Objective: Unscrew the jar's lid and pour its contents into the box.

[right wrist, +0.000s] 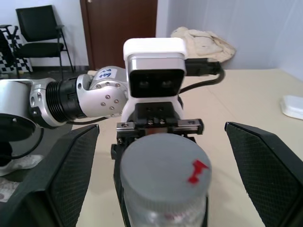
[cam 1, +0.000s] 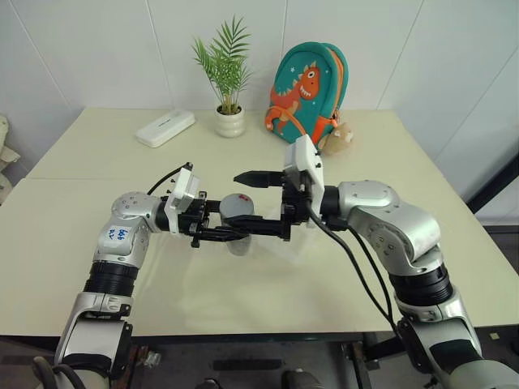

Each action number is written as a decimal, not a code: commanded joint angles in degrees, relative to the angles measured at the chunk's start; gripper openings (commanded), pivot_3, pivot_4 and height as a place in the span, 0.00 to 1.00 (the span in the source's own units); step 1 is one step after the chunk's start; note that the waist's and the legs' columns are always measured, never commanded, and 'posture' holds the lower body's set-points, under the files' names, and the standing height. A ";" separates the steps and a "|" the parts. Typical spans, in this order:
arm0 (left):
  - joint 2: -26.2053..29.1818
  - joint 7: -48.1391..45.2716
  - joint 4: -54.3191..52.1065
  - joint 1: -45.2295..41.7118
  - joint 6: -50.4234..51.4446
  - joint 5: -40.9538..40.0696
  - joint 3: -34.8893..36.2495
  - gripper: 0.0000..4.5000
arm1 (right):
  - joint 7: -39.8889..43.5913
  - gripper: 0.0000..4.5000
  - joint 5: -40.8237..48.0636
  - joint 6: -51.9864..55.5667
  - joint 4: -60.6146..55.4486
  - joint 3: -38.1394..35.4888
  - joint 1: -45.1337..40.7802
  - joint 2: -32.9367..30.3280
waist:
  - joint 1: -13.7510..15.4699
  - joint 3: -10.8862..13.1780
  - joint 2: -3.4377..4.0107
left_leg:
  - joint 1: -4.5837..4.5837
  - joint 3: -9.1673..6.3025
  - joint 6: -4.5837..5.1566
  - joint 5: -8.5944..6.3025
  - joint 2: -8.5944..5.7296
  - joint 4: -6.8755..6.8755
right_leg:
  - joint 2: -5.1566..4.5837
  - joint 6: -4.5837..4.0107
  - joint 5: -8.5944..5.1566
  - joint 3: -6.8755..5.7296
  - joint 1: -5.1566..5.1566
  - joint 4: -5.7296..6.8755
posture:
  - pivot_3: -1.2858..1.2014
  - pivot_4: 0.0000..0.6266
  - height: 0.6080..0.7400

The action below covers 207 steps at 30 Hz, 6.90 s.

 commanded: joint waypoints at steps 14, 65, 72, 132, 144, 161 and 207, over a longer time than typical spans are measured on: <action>0.29 0.27 -1.61 -0.85 -1.40 -0.43 0.61 0.45 | -1.61 0.99 -5.70 -2.98 4.73 3.66 -3.49 4.99 | 0.00 0.00 0.01 | 0.00 0.00 0.00 0.00 0.01 0.00 | 0.01 -0.01 0.00 -0.01 0.00 0.01 | 0.52 0.24 1.00; 0.07 -0.44 0.59 -1.65 -1.79 -0.10 -0.09 0.45 | -2.86 0.99 2.60 8.16 -9.03 -5.02 1.46 -7.92 | 0.00 0.01 0.01 | -0.01 0.00 0.01 0.00 0.01 0.02 | 0.02 -0.02 -0.01 0.01 -0.01 0.01 | 0.52 0.24 1.00; -0.16 -1.53 1.23 -2.57 -1.31 -0.05 -0.70 0.45 | -4.27 0.99 2.46 6.68 -7.55 -3.25 -0.16 -4.25 | 0.07 0.01 0.01 | -0.02 -0.01 0.01 -0.01 0.02 0.01 | 0.03 -0.03 -0.02 0.01 -0.02 0.00 | 0.52 0.24 1.00; 0.22 -0.70 0.62 -2.26 -1.27 0.19 -1.09 0.45 | -7.04 0.99 -5.43 2.79 -2.24 -0.97 0.10 -2.52 | 0.03 0.01 0.02 | -0.02 -0.01 0.01 -0.01 0.04 0.01 | 0.06 -0.03 -0.02 0.01 -0.04 0.04 | 0.52 0.24 1.00; 0.08 -1.03 1.11 -2.64 -1.36 0.43 -1.18 0.45 | -7.37 0.99 -4.84 3.54 -3.40 -1.70 1.21 -4.97 | 0.01 0.01 0.02 | -0.02 -0.01 0.01 0.00 0.04 0.01 | 0.06 -0.03 -0.02 0.01 -0.04 0.04 | 0.52 0.24 1.00; -0.23 -1.15 1.85 -3.30 -1.68 0.79 -1.28 0.45 | -7.70 0.99 -3.80 4.36 -5.09 -2.34 2.16 -7.10 | 0.03 0.01 0.02 | -0.02 -0.01 0.01 -0.01 0.04 0.01 | 0.06 -0.04 -0.02 0.01 -0.04 0.03 | 0.52 0.24 1.00; -1.72 -2.51 5.50 -5.14 -3.49 2.05 -1.66 0.45 | -10.35 0.99 6.36 11.22 -10.91 -5.27 -0.17 -5.38 | 0.13 0.02 0.02 | -0.05 -0.03 0.01 -0.01 0.06 0.01 | 0.11 -0.05 -0.03 0.04 -0.04 0.03 | 0.52 0.24 1.00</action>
